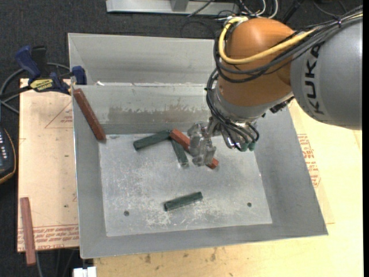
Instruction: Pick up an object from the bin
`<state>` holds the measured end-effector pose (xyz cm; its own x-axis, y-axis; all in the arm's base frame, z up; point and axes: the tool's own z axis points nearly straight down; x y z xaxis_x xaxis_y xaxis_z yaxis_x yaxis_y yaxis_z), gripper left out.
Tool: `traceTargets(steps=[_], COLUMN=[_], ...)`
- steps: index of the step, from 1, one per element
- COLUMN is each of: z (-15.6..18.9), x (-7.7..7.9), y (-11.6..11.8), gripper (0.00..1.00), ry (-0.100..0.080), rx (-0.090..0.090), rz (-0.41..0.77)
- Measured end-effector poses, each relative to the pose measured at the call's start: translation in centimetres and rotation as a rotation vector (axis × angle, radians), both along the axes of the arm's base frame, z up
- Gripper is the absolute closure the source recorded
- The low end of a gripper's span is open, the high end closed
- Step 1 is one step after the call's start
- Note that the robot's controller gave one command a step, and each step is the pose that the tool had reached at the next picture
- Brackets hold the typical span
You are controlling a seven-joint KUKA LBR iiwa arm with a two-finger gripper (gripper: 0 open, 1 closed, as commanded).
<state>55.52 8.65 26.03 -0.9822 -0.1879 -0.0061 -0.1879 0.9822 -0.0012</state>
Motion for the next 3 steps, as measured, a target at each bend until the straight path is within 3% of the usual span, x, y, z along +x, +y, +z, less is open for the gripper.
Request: traceTargets(steps=[1, 2, 3], z=[-10.7, -10.3, -18.9], x=[-2.8, -2.6, -7.0], y=[-6.7, -6.4, -1.3], gripper=[1.0, 0.0, 0.0], ry=[0.014, 0.005, -0.011], rx=[-0.001, 0.001, 0.0], rz=[0.053, 0.057, 0.262])
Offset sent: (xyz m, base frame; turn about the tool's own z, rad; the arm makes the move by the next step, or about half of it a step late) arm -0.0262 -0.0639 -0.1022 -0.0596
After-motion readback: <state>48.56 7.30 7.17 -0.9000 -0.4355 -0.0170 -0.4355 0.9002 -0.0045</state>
